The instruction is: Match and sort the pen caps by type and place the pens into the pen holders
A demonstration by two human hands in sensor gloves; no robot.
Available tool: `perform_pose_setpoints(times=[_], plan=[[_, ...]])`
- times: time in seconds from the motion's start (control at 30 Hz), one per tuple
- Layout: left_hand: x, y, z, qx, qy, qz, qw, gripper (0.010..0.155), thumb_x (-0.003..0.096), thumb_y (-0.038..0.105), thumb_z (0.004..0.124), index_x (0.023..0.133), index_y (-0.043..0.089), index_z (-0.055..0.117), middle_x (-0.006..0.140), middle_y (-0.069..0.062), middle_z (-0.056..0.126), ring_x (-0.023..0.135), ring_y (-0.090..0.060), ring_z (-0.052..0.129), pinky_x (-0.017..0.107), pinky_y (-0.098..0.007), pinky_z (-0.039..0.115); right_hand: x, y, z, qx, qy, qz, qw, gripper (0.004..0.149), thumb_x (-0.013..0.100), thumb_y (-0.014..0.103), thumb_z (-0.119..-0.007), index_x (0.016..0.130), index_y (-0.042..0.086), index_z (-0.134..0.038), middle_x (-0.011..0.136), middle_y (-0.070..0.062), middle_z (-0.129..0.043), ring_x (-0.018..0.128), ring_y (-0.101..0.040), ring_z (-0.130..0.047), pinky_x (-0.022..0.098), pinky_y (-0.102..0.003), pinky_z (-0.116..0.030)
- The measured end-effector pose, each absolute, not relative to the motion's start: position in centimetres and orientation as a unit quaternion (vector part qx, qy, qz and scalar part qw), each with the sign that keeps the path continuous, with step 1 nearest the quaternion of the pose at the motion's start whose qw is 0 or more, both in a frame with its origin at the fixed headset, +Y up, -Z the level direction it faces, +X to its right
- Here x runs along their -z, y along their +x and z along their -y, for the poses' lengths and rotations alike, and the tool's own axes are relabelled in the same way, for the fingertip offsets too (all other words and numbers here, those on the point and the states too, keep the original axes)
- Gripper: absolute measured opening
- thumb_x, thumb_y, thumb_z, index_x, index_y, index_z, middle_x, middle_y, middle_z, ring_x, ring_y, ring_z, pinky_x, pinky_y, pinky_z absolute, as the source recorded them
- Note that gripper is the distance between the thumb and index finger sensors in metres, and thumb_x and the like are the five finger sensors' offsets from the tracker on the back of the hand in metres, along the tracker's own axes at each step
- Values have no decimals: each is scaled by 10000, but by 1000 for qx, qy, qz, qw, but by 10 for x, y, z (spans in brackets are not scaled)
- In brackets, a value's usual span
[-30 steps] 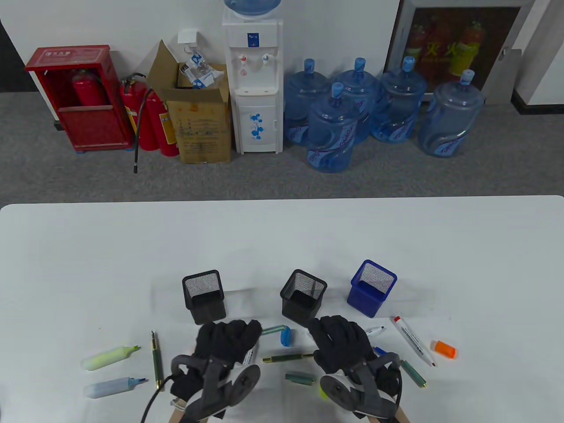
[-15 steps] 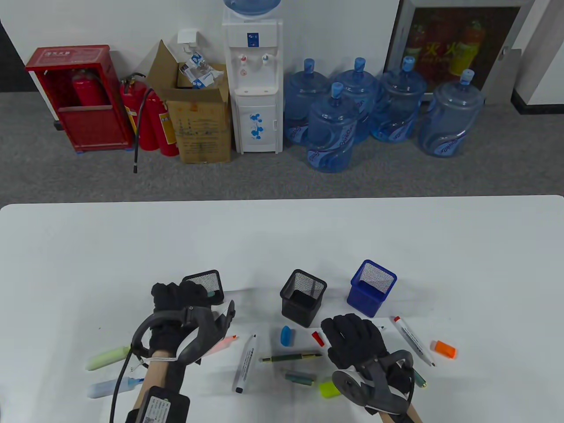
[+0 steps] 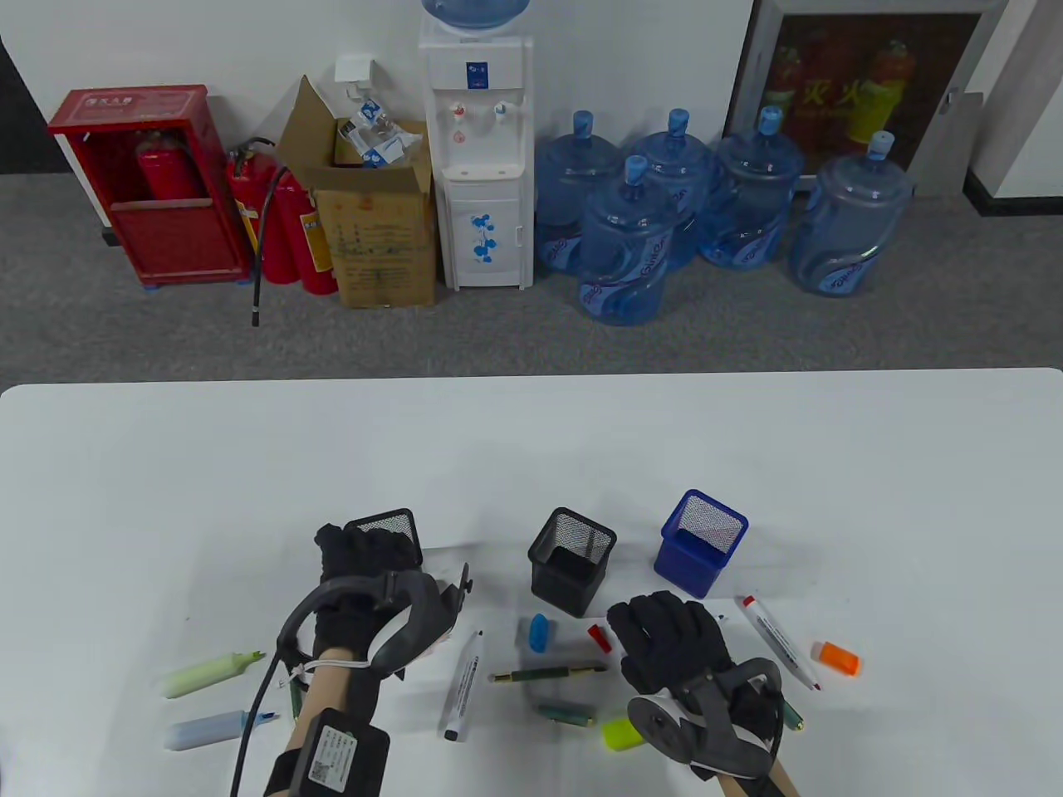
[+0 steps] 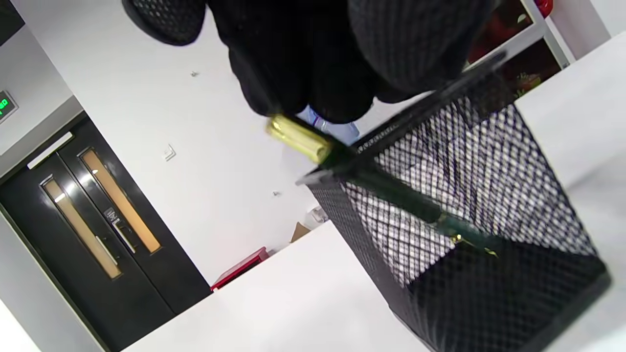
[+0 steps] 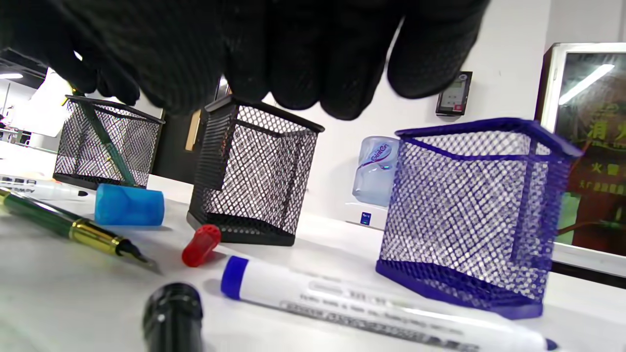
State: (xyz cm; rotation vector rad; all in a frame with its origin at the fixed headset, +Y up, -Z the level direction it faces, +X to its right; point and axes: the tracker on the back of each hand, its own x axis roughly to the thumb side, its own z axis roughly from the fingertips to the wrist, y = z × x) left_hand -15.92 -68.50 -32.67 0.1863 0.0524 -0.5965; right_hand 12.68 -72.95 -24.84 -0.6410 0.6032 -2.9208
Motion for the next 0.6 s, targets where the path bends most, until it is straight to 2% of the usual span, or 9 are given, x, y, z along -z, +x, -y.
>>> perform_pose_setpoints(times=[0.17,0.27,0.37,0.43,0.53,0.6], plan=[[309,-154,658,248,137,-9,959,532,405,403,775,934,458,771,996,107,873,900,-232,899,788,-600,577,251,134,728,959,-197,-198,40,631,393,466,-774,986,264,-694,1006,-13,-754,933,-272,-812,682,-541,-748],[294,-146,655,211,164,14,963,516,405,405,777,919,453,789,966,92,900,861,-231,927,770,-597,608,252,139,728,961,-189,-197,35,629,394,466,-774,985,265,-696,1003,-10,-758,931,-271,-816,681,-543,-748],[279,-140,668,145,170,34,974,502,408,409,776,908,443,808,949,93,916,840,-235,945,751,-603,628,253,143,728,963,-184,-195,35,619,394,467,-773,977,270,-709,996,-4,-771,927,-268,-823,681,-543,-749],[272,-133,689,97,167,40,980,497,412,403,782,907,435,814,946,81,921,837,-245,944,750,-610,625,254,144,729,964,-180,-193,32,610,394,468,-772,970,275,-718,989,-1,-781,924,-269,-827,680,-545,-749],[273,-129,721,99,135,50,985,502,407,411,783,907,436,816,945,84,923,837,-242,947,744,-608,636,254,145,731,966,-178,-187,30,589,395,468,-772,953,281,-740,969,7,-807,922,-261,-835,681,-548,-748],[275,-134,732,135,99,50,985,509,400,417,785,908,437,816,949,79,925,852,-251,943,738,-607,643,254,145,732,966,-177,-183,33,587,394,470,-772,950,283,-745,967,9,-812,921,-260,-837,681,-549,-748]])
